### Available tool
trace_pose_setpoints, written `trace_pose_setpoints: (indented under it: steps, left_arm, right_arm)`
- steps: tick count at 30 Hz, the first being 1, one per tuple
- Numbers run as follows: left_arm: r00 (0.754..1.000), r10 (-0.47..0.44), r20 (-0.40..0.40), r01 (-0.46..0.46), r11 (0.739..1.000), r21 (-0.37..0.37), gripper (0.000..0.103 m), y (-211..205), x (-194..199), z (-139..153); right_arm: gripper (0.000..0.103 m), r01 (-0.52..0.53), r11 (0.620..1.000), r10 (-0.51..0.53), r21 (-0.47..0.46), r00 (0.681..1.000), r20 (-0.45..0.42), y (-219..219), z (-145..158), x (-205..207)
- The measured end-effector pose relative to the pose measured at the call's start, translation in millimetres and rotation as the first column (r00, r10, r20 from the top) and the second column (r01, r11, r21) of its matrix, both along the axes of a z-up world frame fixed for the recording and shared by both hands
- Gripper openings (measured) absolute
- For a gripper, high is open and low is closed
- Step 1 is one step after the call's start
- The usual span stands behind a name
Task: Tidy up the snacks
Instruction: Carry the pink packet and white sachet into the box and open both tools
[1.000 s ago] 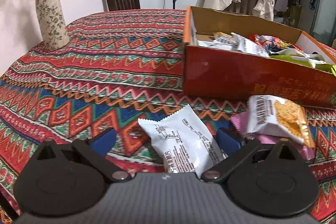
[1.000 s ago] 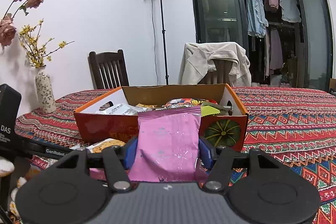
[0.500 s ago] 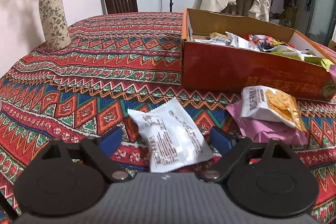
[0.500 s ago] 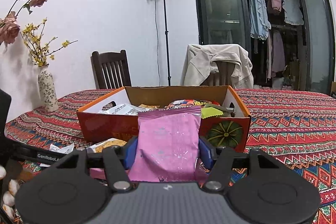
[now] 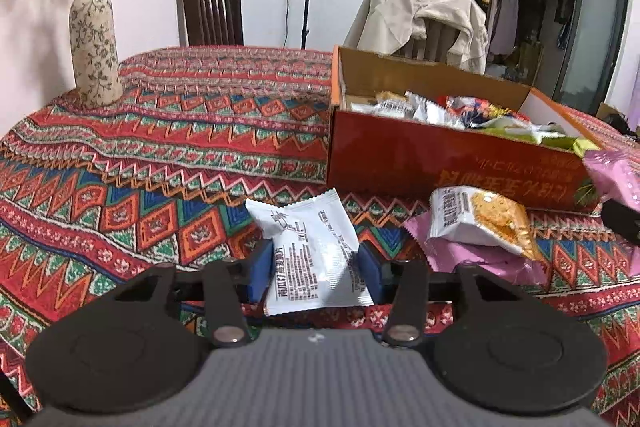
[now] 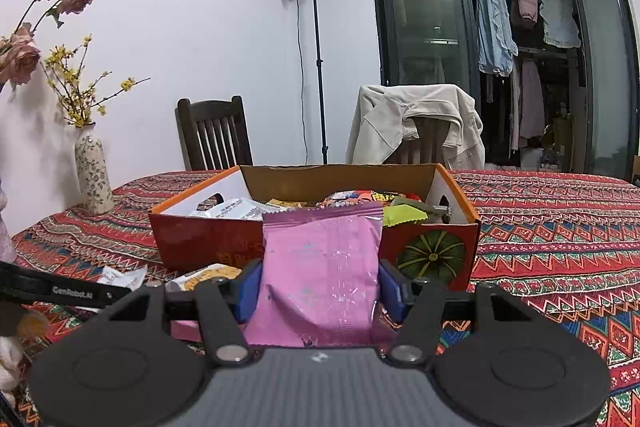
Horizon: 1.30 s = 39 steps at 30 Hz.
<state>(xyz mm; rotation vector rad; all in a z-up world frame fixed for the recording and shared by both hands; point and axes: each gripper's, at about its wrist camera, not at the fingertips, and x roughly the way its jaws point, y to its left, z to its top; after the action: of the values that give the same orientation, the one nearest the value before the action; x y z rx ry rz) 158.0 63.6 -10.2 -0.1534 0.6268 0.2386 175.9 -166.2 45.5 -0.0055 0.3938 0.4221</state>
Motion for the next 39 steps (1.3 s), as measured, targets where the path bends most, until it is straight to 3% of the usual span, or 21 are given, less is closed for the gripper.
trace_pose_setpoints:
  steps: [13, 28, 39]
  left_arm:
    - [0.985, -0.070, 0.161, 0.066, 0.997, 0.027, 0.048, -11, -22, 38]
    - [0.939, -0.171, 0.298, 0.165, 0.985, 0.046, 0.048, -35, 11, 89]
    - [0.918, -0.102, 0.384, 0.111, 0.994, 0.000, 0.048, -44, 49, 113]
  right_arm:
    - [0.059, 0.014, 1.000, -0.014, 0.028, 1.000, -0.013, -5, 3, 3]
    - [0.059, 0.043, 0.999, -0.043, 0.000, 0.994, 0.100, 5, 58, 10]
    - [0.059, 0.104, 0.994, -0.105, 0.021, 0.989, 0.108, 19, 76, 59]
